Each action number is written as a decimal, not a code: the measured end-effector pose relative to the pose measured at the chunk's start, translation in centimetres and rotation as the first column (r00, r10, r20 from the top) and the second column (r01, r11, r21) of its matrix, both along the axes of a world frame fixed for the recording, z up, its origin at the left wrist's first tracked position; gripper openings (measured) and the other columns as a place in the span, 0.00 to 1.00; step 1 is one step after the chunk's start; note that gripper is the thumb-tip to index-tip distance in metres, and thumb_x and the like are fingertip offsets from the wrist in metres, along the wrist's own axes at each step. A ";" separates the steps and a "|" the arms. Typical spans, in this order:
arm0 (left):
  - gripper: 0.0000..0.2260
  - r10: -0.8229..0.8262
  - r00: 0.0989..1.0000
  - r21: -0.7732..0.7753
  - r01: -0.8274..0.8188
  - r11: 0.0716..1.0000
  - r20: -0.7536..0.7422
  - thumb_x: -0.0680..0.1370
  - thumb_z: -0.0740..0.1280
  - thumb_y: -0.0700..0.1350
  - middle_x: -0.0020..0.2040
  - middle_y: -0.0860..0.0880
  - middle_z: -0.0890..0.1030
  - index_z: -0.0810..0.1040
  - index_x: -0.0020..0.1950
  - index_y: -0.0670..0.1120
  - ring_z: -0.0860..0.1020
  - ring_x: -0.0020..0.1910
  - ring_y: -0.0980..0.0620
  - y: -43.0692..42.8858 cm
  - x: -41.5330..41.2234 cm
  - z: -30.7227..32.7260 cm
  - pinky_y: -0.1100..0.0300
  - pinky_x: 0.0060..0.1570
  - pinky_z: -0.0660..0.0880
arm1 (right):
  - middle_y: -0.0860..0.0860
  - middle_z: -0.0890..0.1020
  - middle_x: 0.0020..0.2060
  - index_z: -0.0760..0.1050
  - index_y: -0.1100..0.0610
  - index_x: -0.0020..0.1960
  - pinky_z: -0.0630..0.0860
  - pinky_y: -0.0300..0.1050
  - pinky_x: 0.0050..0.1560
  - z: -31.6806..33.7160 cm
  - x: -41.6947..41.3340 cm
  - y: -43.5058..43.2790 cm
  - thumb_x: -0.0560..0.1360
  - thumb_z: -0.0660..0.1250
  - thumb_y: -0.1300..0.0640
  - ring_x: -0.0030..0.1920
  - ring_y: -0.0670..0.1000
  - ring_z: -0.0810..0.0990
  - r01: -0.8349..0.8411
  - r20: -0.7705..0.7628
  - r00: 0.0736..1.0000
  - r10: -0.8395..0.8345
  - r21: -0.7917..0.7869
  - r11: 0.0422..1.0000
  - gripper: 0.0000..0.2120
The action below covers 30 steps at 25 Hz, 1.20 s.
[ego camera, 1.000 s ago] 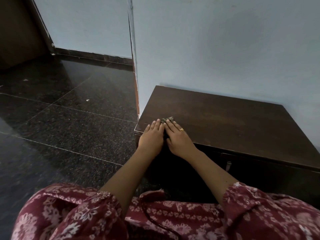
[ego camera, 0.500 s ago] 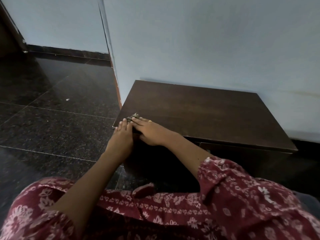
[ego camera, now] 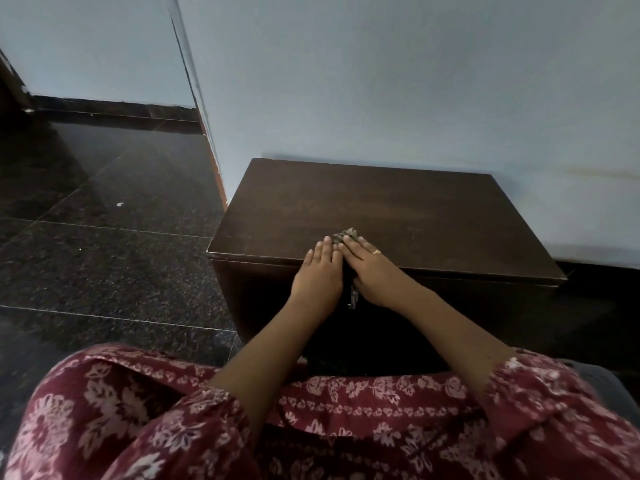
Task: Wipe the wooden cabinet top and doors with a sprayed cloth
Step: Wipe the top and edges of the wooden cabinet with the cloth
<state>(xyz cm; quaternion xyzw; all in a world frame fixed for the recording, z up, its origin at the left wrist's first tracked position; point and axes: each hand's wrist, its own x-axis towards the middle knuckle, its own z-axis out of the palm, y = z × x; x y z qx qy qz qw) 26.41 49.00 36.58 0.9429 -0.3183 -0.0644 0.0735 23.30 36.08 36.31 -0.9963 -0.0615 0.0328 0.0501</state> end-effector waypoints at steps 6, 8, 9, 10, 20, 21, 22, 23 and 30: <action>0.24 -0.037 0.999 0.026 0.037 0.999 0.022 0.81 0.48 0.37 0.78 0.40 0.47 0.47 0.76 0.39 0.48 0.78 0.45 0.1 1.0 -0.1 0.54 0.75 0.46 | 0.62 0.48 0.77 0.46 0.64 0.76 0.44 0.48 0.77 0.8 0.7 -0.7 0.76 0.57 0.63 0.77 0.59 0.46 -0.055 -0.106 0.993 0.048 -0.068 0.996 0.32; 0.24 -0.075 0.997 0.005 0.075 0.997 -0.007 0.82 0.49 0.39 0.78 0.40 0.46 0.46 0.77 0.39 0.47 0.78 0.45 -1.3 0.8 -0.1 0.54 0.75 0.46 | 0.61 0.48 0.77 0.46 0.63 0.76 0.46 0.48 0.77 0.8 0.3 -2.6 0.77 0.56 0.63 0.77 0.59 0.46 -0.059 -0.128 0.990 0.049 -0.078 0.995 0.31; 0.24 -0.100 0.995 -0.004 0.100 0.995 -0.017 0.82 0.49 0.39 0.78 0.40 0.45 0.46 0.77 0.40 0.47 0.78 0.45 -2.2 0.5 -0.1 0.54 0.75 0.46 | 0.61 0.47 0.77 0.45 0.63 0.76 0.45 0.47 0.77 1.0 -0.1 -3.9 0.78 0.56 0.63 0.77 0.59 0.46 -0.059 -0.136 0.990 0.048 -0.080 0.995 0.31; 0.24 -0.124 0.992 -0.015 0.123 0.992 -0.030 0.82 0.50 0.39 0.78 0.40 0.45 0.46 0.77 0.40 0.46 0.78 0.45 -3.5 0.0 -0.1 0.54 0.75 0.45 | 0.60 0.47 0.77 0.45 0.62 0.76 0.44 0.46 0.77 1.2 -0.7 -5.3 0.78 0.56 0.63 0.77 0.59 0.45 -0.052 -0.143 0.989 0.041 -0.074 0.996 0.31; 0.24 -0.347 0.933 -0.035 0.346 0.938 -0.090 0.82 0.50 0.41 0.78 0.41 0.43 0.45 0.77 0.39 0.44 0.78 0.45 -18.8 -4.0 -0.1 0.53 0.76 0.43 | 0.57 0.47 0.78 0.46 0.60 0.76 0.43 0.45 0.76 1.0 -8.7 -18.7 0.77 0.57 0.64 0.78 0.56 0.45 0.230 -0.102 0.968 -0.227 0.018 0.973 0.32; 0.24 -0.367 0.925 -0.035 0.366 0.930 -0.098 0.82 0.50 0.41 0.78 0.41 0.43 0.45 0.77 0.40 0.44 0.78 0.45 -19.8 -4.2 0.0 0.53 0.76 0.44 | 0.58 0.47 0.77 0.46 0.60 0.76 0.43 0.44 0.76 1.0 -9.0 -19.5 0.77 0.57 0.64 0.78 0.56 0.45 0.256 -0.101 0.962 -0.253 0.013 0.967 0.32; 0.25 -0.387 0.916 -0.036 0.385 0.922 -0.110 0.82 0.50 0.41 0.78 0.41 0.43 0.45 0.77 0.40 0.44 0.78 0.45 -20.8 -4.4 0.0 0.53 0.76 0.44 | 0.58 0.47 0.77 0.46 0.61 0.76 0.43 0.43 0.76 0.9 -9.3 -20.3 0.77 0.57 0.64 0.78 0.56 0.46 0.281 -0.099 0.955 -0.279 0.008 0.960 0.32; 0.25 -0.402 0.907 -0.038 0.400 0.916 -0.124 0.82 0.51 0.41 0.78 0.41 0.43 0.45 0.77 0.40 0.44 0.78 0.46 -21.7 -4.5 0.1 0.53 0.76 0.44 | 0.59 0.48 0.77 0.47 0.61 0.76 0.44 0.44 0.76 0.8 -9.6 -21.0 0.76 0.57 0.64 0.78 0.57 0.47 0.303 -0.096 0.949 -0.301 0.000 0.953 0.32; 0.26 -0.512 0.839 -0.019 0.518 0.855 -0.185 0.82 0.53 0.42 0.79 0.44 0.43 0.45 0.77 0.43 0.44 0.78 0.48 -26.8 -5.8 1.3 0.53 0.75 0.43 | 0.59 0.50 0.77 0.48 0.62 0.76 0.45 0.45 0.77 0.6 -12.6 -24.0 0.76 0.59 0.64 0.78 0.56 0.48 0.478 -0.038 0.877 -0.478 -0.005 0.878 0.33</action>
